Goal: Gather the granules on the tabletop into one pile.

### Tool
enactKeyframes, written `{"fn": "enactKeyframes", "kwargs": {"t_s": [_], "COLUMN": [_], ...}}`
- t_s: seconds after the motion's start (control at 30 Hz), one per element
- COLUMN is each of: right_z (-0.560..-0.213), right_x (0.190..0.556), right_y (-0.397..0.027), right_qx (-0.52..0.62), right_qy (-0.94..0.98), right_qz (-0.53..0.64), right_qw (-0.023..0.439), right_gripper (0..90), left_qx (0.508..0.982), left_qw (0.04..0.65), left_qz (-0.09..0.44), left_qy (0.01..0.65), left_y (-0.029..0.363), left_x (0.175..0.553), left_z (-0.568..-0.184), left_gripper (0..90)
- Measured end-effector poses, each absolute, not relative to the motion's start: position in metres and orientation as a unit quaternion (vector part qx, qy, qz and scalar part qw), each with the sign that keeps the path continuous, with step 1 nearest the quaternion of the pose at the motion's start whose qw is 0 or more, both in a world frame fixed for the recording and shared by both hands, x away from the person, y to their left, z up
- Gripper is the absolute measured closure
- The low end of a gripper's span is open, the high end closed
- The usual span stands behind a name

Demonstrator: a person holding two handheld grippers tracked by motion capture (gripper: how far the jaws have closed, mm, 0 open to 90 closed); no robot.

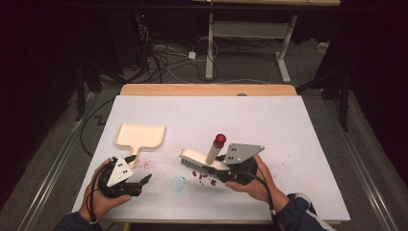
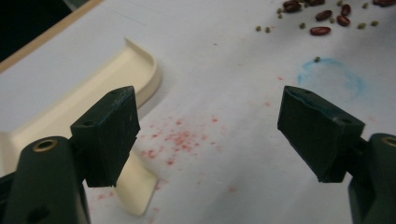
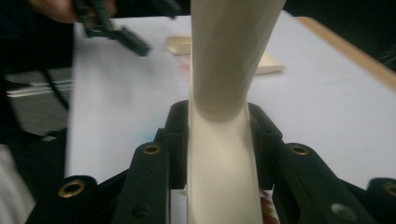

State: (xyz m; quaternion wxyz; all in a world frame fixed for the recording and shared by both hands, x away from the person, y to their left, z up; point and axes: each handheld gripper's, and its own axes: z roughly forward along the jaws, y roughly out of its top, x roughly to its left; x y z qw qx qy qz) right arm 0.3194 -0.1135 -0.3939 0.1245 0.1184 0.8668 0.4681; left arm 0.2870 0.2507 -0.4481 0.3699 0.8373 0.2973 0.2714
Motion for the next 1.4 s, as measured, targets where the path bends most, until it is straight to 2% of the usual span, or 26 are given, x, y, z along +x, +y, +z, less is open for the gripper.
{"fn": "enactKeyframes", "kwargs": {"t_s": [0.17,0.3,0.6,0.8,1.2,1.4], "right_z": [-0.409,-0.428,-0.436,-0.435,-0.421,-0.409], "right_x": [0.304,0.304,0.332,0.345,0.354,0.348], "right_y": [-0.081,-0.062,-0.077,-0.098,-0.129,-0.117], "right_qx": [0.112,0.118,0.204,0.254,0.309,0.299], "right_qy": [0.877,0.889,0.877,0.864,0.841,0.829], "right_qz": [0.464,0.442,0.430,0.429,0.433,0.461], "right_qw": [0.056,0.031,0.062,0.066,0.100,0.102], "right_gripper": [67.4,67.4,67.1,67.1,67.3,67.3], "left_qx": [0.829,0.830,0.842,0.842,0.843,0.843], "left_qw": [0.371,0.371,0.360,0.360,0.360,0.358], "left_qz": [0.280,0.279,0.269,0.267,0.267,0.266], "left_qy": [0.310,0.310,0.300,0.299,0.298,0.300], "left_y": [0.260,0.260,0.253,0.252,0.251,0.250], "left_x": [0.290,0.290,0.290,0.290,0.290,0.292], "left_z": [-0.448,-0.449,-0.453,-0.454,-0.453,-0.454], "left_gripper": [19.8,19.7,19.8,19.8,19.8,19.7]}}
